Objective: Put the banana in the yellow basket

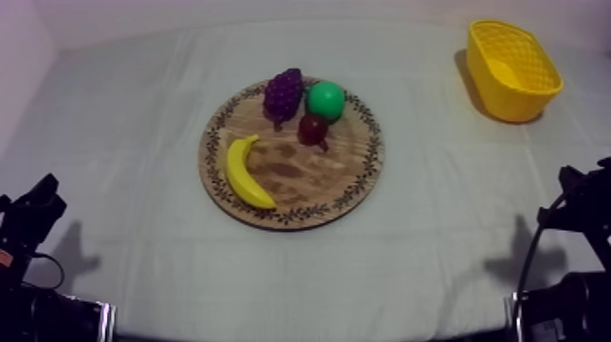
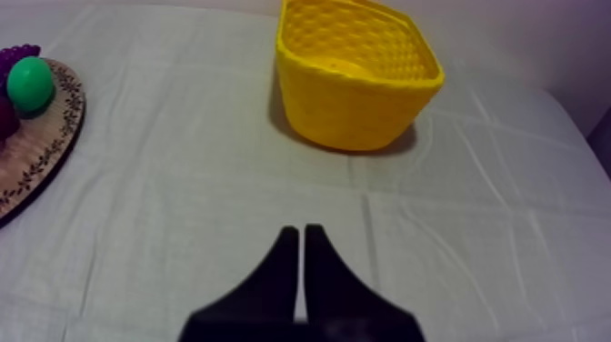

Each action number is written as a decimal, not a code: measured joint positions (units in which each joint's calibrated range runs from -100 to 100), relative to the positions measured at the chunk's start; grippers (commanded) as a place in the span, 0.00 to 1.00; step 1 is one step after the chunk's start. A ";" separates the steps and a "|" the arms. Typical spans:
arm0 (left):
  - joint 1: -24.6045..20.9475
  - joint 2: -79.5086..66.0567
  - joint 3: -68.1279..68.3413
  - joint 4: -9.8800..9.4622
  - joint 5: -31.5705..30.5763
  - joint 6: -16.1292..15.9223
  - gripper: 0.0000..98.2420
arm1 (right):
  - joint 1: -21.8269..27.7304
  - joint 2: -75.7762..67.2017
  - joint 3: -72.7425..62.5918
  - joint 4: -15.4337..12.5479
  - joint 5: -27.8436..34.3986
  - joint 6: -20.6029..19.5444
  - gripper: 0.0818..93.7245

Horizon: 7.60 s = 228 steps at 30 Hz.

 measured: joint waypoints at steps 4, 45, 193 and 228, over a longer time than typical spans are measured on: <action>0.00 0.00 0.00 0.00 0.00 0.00 0.00 | 0.00 0.00 0.00 0.00 0.00 0.06 0.00; 0.00 0.00 0.00 0.00 0.00 0.00 0.00 | 0.00 0.00 0.00 0.00 0.00 0.17 0.00; 0.00 0.00 0.00 0.00 0.00 0.00 0.00 | -47.38 111.82 -91.12 6.97 12.29 -24.11 0.66; 0.00 0.00 0.00 0.00 0.00 0.00 0.00 | -45.11 138.64 -112.91 4.05 16.05 -19.90 0.48</action>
